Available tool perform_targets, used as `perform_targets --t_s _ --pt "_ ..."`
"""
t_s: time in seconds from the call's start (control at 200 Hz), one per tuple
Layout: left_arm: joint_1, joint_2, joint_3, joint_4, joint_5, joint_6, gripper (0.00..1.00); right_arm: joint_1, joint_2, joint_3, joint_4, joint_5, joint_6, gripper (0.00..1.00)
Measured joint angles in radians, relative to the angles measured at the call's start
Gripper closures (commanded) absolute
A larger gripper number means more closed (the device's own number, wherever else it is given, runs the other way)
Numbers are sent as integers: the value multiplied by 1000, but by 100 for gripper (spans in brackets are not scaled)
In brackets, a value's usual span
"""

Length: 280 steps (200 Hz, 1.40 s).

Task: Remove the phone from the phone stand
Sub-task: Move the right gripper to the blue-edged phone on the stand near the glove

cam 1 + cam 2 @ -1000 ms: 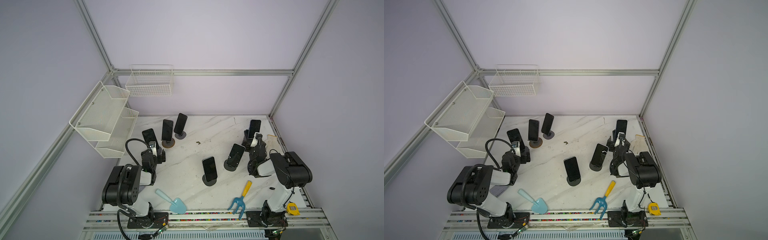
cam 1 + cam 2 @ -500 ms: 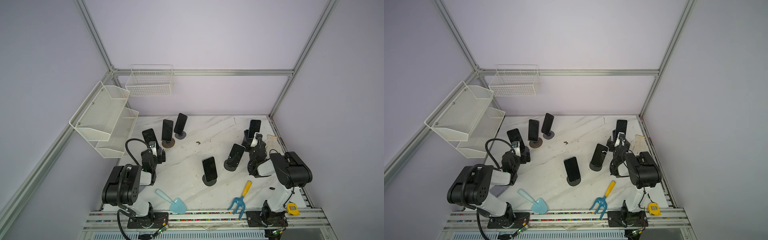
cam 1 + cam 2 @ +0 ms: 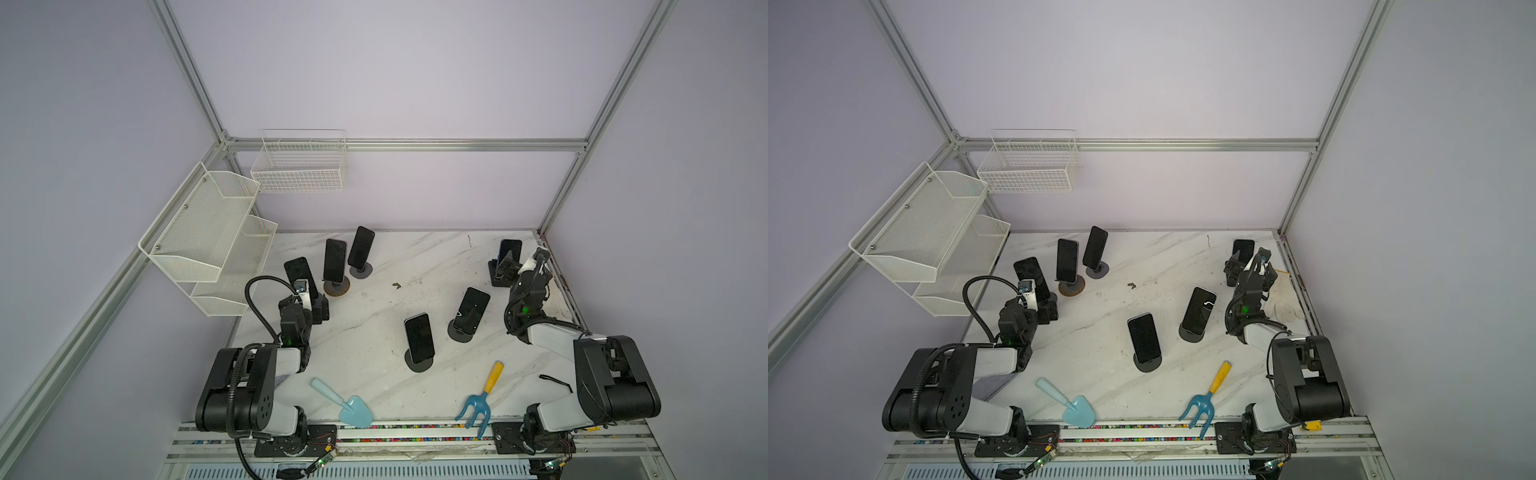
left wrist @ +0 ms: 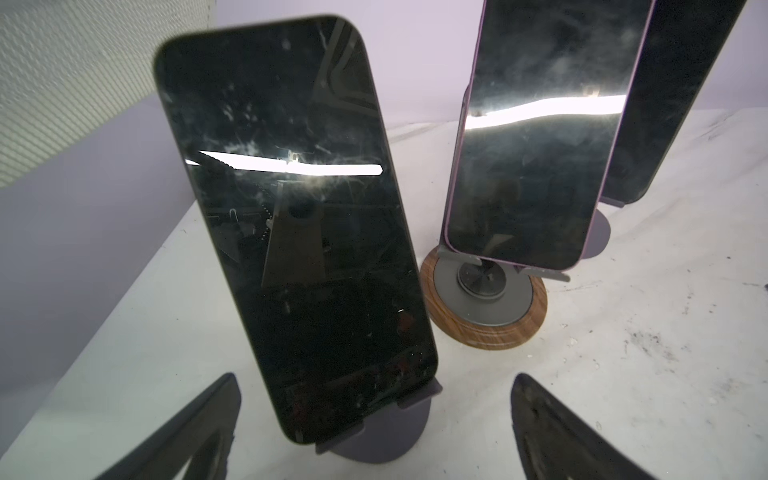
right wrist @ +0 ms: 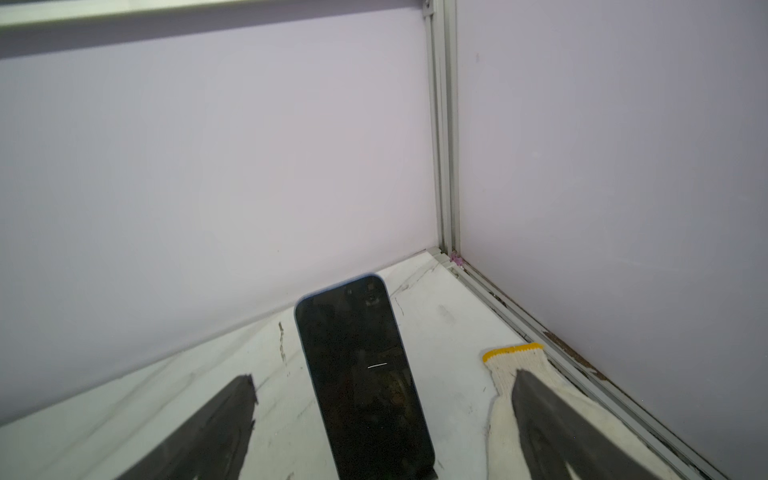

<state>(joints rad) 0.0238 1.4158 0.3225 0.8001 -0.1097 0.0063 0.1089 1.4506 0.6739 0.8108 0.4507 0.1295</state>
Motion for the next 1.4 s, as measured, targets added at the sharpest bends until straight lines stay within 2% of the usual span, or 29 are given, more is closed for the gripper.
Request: perform_targets --t_s 0.165,0.355,0.49,0.83,1.105,1.4 --pt "0 -134 7 -126 -4 -34 0 -2 -42 175 -278 27 68 3" --pt "-1 -255 32 -263 48 -83 0 -3 -137 182 -418 -55 64 3" --pt "-5 -298 34 -317 51 -191 0 -9 -131 208 -489 -101 39 3" --pt "-5 -212 130 -487 39 -283 0 -51 26 378 -668 -238 -23 3" --pt "-7 -200 132 -478 103 -303 0 -114 189 561 -803 -336 -76 3" --pt "-14 -250 131 -414 110 -303 0 -124 391 756 -954 -369 -142 3"
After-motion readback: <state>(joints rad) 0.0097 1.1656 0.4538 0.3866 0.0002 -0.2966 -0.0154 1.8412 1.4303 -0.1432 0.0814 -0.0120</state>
